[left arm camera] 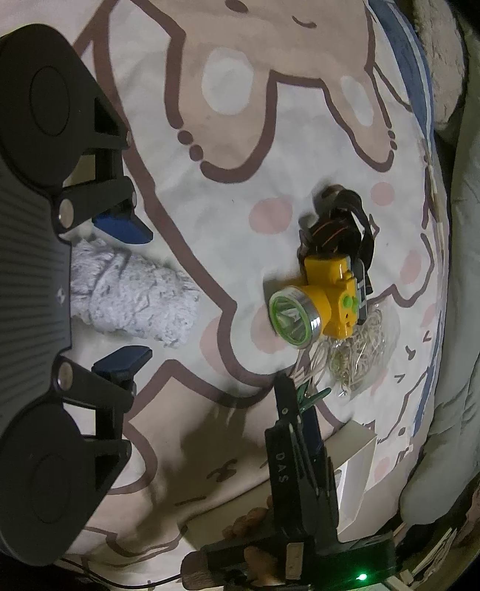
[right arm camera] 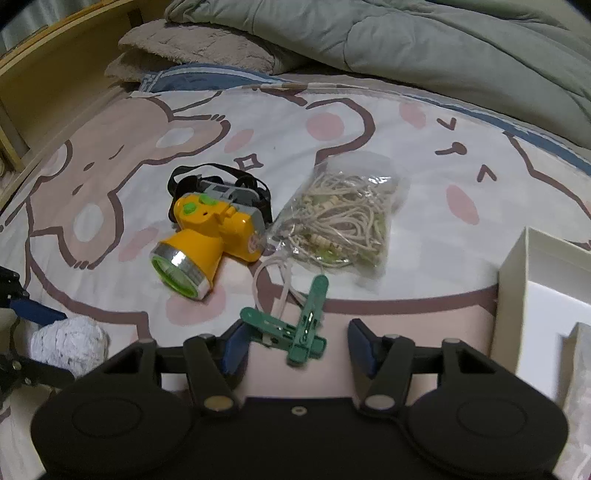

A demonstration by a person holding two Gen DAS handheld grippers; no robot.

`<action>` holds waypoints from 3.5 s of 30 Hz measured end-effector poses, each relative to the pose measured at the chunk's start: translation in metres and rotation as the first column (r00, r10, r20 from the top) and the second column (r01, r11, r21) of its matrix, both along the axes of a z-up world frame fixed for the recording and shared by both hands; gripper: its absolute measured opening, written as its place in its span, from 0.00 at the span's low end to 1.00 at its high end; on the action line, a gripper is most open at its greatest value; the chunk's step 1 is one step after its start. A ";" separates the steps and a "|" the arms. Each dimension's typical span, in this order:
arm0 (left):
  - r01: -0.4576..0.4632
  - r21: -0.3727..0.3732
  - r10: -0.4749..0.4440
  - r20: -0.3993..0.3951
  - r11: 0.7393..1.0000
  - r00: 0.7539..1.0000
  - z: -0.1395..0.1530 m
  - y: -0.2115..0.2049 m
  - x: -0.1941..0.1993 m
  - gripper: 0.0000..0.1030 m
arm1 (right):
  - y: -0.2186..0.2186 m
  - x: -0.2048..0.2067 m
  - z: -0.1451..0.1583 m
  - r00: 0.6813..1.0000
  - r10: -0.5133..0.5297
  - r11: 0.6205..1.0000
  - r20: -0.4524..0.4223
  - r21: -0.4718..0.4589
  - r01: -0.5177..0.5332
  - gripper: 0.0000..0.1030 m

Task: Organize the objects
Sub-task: 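Lift the tissue ball with the left tool while the right tool carries the clothespins to the box, then release the clothespins into the box with the right tool while the left tool drops the tissue ball in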

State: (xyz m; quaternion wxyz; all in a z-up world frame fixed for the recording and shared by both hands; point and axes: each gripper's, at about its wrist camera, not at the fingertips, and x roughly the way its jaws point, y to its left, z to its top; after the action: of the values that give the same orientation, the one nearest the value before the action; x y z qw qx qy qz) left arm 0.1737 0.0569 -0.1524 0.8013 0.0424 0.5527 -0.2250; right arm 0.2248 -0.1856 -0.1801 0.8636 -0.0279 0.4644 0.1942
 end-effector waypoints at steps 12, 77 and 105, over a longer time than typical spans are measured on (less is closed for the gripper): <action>0.006 0.060 -0.004 -0.036 0.998 0.999 0.002 -0.007 -0.003 0.40 | 0.006 -0.008 0.016 0.999 0.030 1.000 0.012 0.000 -0.030 0.31; -0.085 -0.212 0.130 0.208 0.974 0.970 0.099 -0.182 -0.009 0.39 | -0.243 -0.152 0.083 0.952 -0.299 0.949 0.064 -0.088 0.304 0.29; 0.410 -0.207 -0.336 0.316 0.888 0.887 0.079 -0.433 0.003 0.40 | -0.288 -0.177 0.073 0.970 -0.241 0.970 0.043 0.056 0.238 0.54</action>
State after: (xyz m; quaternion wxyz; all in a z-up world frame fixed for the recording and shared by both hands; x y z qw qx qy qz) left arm 0.1771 -0.3756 -0.0730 0.8085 0.0704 0.3835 -0.4407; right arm 0.0481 -0.4731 -0.1069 0.8923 0.0453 0.4380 0.0993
